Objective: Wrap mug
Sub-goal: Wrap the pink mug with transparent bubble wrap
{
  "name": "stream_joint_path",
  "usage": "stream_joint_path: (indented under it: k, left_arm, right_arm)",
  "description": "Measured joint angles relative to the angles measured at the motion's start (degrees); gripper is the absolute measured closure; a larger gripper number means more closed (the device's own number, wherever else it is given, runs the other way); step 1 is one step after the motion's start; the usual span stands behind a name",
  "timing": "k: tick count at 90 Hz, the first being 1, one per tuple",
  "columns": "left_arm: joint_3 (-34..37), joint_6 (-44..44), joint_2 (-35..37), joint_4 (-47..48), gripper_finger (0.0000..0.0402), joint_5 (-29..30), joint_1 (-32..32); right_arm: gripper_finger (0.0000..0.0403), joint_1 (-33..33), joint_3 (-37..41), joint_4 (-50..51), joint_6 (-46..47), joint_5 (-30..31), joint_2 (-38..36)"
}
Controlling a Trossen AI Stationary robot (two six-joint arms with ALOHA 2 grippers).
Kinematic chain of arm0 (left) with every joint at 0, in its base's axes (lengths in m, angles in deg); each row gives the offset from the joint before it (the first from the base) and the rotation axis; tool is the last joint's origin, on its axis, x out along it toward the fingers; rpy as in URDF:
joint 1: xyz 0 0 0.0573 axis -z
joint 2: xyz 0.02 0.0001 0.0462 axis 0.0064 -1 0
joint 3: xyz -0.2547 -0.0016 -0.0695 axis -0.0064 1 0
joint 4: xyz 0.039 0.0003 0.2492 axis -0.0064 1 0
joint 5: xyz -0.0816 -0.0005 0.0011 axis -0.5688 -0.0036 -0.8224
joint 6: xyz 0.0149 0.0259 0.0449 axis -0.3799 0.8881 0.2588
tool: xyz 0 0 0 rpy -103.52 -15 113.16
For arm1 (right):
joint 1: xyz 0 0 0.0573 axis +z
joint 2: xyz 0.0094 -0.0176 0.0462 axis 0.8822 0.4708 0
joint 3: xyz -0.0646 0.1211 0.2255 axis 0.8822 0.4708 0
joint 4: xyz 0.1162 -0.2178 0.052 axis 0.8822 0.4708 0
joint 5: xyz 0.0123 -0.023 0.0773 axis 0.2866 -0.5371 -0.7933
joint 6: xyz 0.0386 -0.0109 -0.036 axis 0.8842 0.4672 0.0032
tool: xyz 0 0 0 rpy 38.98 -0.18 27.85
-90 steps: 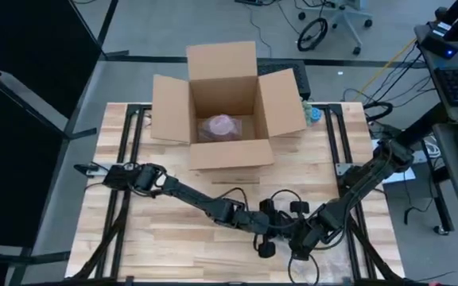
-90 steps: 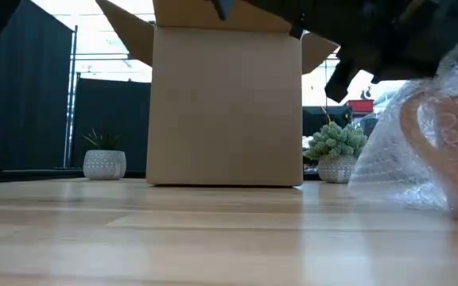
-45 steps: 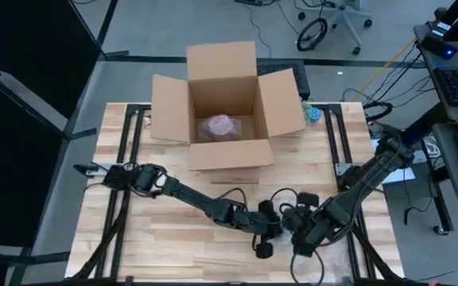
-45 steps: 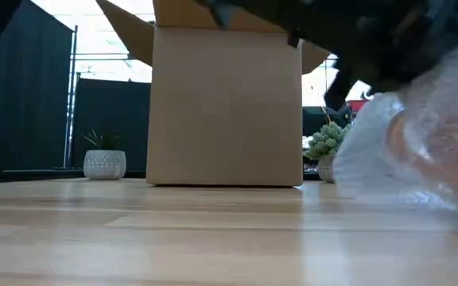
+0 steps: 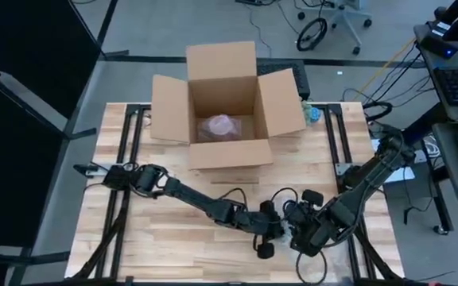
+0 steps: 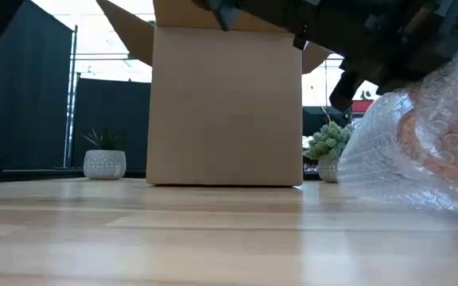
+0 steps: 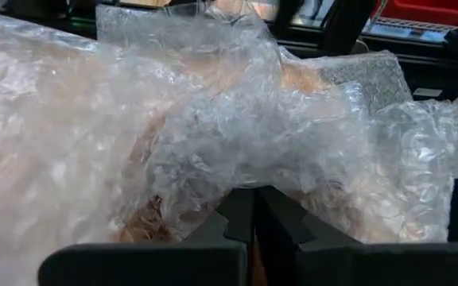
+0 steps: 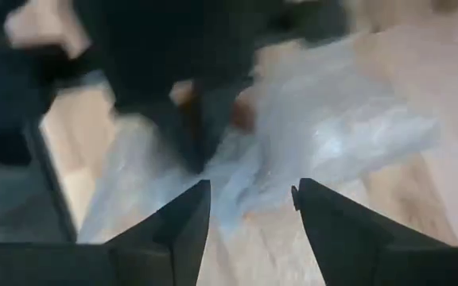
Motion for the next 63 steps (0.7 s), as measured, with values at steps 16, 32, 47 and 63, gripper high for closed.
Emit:
stream_joint_path:
  k: [16,32,47,63]
  left_arm:
    - [0.0,0.0,0.0,-0.2,0.0402,0.0,0.0]
    - [-0.1,0.0,0.0,-0.4,0.0402,0.2,0.0]
    - [-0.2,0.0,0.1,-1.3,0.0402,0.4,-0.1]
    - [-1.3,0.1,0.1,0.0,0.0402,0.3,0.0]
  right_arm:
    - [0.0231,-0.7,6.9,-7.6,4.0,-1.4,0.1]
    - [0.0231,-1.9,15.0,-16.0,6.5,-4.6,-0.1]
    - [0.0232,-2.2,22.1,-21.6,9.5,-6.4,0.0]
    - [0.0232,-2.2,27.2,-29.4,10.4,-7.2,-0.1]
